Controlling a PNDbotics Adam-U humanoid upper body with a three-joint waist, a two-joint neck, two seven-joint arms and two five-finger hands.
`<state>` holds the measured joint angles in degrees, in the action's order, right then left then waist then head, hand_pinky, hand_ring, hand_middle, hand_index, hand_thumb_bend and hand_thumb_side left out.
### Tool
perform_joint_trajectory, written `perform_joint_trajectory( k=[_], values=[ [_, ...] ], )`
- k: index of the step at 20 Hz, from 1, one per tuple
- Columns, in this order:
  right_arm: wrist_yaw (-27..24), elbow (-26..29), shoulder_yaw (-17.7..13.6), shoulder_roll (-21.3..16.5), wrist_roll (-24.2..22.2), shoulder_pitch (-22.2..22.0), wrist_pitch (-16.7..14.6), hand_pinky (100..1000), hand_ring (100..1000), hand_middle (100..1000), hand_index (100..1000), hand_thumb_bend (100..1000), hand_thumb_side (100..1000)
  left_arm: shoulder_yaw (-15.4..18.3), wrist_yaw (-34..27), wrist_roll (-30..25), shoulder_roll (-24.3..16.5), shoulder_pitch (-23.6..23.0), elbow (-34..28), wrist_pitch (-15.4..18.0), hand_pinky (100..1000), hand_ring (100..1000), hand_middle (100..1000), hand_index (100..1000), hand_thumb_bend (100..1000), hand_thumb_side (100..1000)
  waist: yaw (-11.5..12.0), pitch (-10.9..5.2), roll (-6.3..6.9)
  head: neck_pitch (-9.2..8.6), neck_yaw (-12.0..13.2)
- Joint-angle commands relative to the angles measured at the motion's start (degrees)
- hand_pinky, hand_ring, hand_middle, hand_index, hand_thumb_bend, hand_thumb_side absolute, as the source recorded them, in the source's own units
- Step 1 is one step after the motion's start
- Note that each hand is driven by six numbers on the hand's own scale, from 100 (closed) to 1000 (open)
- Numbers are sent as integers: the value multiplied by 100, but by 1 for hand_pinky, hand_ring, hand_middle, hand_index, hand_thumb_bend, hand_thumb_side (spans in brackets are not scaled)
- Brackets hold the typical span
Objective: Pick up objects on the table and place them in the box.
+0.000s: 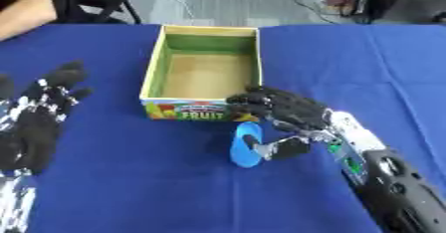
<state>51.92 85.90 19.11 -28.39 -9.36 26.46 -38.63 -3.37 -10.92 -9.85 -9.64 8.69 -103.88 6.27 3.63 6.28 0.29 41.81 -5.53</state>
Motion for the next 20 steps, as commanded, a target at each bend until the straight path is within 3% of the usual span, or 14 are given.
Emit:
perform_joint_trajectory(
  k=[1,8,20],
  values=[
    [-61,371,-21,-208,-69,-19,37,993,891,957,993,100,788,2,-16,7,-31,55,-78,19,907,959,924,793,822,1000,-9,-51,2,-42,-10],
    [-122,550,-36,-286,-162,-124,84,991,890,957,993,100,787,1,-14,8,-39,54,-77,21,907,960,925,792,819,1000,-28,-46,7,-39,-9],
    [-114,271,58,-234,-277,-83,-27,987,886,954,992,100,780,-7,-21,2,-30,61,-81,18,907,962,925,791,820,1000,0,-44,9,-42,-36]
  ],
)
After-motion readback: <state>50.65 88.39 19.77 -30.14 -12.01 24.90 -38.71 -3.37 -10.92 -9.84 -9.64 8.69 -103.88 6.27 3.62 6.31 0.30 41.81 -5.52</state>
